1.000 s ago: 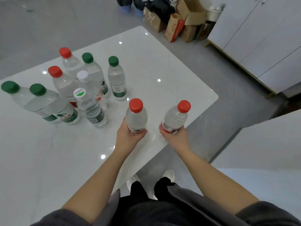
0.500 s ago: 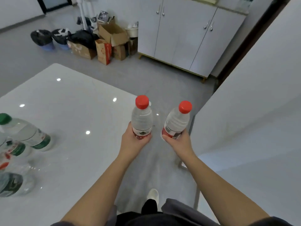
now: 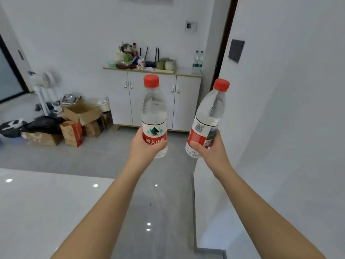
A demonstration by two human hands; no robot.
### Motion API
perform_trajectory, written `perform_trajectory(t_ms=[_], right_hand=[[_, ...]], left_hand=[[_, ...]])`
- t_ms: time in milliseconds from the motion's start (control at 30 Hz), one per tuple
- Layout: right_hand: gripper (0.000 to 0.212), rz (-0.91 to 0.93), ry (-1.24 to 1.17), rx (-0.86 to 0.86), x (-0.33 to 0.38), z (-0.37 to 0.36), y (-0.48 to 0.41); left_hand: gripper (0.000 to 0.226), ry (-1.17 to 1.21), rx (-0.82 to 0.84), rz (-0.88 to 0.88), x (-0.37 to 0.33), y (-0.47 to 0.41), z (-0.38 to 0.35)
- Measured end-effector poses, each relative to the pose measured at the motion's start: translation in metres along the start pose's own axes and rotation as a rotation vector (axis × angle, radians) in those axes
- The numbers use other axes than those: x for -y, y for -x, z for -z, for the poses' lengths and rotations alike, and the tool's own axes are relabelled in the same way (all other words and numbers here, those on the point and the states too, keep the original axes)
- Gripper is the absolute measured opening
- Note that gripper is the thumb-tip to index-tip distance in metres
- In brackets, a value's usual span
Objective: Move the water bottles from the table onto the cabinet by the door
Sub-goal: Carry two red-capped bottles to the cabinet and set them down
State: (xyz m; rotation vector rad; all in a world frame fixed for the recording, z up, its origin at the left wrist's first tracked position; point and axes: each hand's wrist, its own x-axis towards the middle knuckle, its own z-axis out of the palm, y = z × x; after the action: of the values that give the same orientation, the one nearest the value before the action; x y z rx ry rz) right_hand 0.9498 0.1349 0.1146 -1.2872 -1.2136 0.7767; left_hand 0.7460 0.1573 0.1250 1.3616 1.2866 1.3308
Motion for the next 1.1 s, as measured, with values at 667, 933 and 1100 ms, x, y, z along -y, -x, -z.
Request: perform_trajectory(t_ms=[667, 933, 1100], right_hand=[[0.057, 0.204, 0.065, -0.177, 0.133, 0.014, -0.071], [0.063, 0.213, 0.122, -0.181, 0.137, -0.005, -0.089], [0.064, 0.204, 0.138, -0.197, 0.134, -0.013, -0.104]], left_hand=[[0.060, 0.087, 0.131, -0.177, -0.140, -0.085, -0.001], [0.060, 0.059, 0.133, -0.181, -0.138, -0.105, 0.007], [0.058, 0.049, 0.126, -0.184, -0.133, -0.122, 0.010]])
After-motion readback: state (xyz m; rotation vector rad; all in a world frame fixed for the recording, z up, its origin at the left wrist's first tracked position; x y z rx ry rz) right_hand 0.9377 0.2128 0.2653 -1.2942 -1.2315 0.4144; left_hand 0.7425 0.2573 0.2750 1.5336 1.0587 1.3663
